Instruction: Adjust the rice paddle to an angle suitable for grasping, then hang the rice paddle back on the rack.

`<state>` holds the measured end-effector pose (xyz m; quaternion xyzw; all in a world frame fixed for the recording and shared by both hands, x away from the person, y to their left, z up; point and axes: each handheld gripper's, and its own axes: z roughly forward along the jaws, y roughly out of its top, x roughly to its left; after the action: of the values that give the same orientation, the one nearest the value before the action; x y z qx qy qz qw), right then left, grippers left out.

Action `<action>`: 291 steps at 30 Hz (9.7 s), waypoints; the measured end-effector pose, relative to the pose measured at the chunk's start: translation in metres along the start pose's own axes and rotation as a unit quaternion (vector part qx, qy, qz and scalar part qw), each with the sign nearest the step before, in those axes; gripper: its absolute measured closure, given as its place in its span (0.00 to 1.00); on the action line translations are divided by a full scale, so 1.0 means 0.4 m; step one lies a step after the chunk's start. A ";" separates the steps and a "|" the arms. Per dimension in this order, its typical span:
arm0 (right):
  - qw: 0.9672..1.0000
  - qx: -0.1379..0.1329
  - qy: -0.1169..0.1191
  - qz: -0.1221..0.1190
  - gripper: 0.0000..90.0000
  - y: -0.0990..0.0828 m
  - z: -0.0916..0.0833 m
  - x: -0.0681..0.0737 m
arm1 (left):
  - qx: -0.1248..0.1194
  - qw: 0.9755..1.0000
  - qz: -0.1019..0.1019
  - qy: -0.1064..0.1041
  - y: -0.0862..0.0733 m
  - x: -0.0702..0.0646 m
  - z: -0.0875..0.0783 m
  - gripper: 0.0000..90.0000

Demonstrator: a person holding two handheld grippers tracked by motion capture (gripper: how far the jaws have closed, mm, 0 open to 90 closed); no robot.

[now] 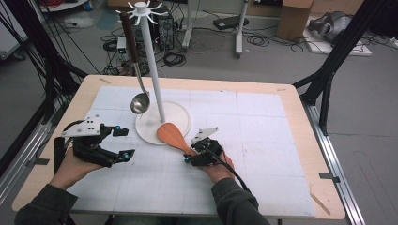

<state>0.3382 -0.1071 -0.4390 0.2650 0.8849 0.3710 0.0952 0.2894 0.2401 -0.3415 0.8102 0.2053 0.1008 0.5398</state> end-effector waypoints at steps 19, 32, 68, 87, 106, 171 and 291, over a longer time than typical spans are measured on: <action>1.000 -0.006 0.004 0.009 0.72 0.002 -0.007 -0.012 | -0.002 1.000 -0.003 0.000 -0.005 0.006 -0.003 0.25; 0.995 -0.027 0.078 -0.047 0.73 0.017 -0.041 0.009 | -0.003 1.000 -0.003 -0.003 -0.005 0.005 0.000 0.25; 0.978 0.038 0.152 -0.136 0.68 -0.028 -0.035 0.050 | 0.022 0.999 0.016 -0.029 -0.009 -0.017 0.045 0.25; 0.977 -0.009 0.159 -0.142 0.73 0.011 -0.077 0.049 | 0.075 0.994 0.030 -0.078 -0.039 -0.034 0.178 0.32; 0.968 -0.041 0.176 -0.172 0.73 0.080 -0.115 0.086 | 0.122 0.982 0.037 -0.141 -0.059 -0.054 0.291 0.42; 0.951 -0.195 0.238 -0.023 0.87 0.095 -0.187 0.049 | 0.017 0.984 0.029 -0.175 0.015 -0.050 0.204 0.91; 0.984 -0.147 -0.030 0.096 0.01 -0.212 -0.361 -0.106 | -0.108 0.988 0.011 -0.113 0.366 0.118 0.018 0.91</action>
<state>0.2873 -0.2671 -0.3983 0.3434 0.7877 0.4963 0.1239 0.3673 0.2063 -0.2131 0.7555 0.1222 0.0362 0.6426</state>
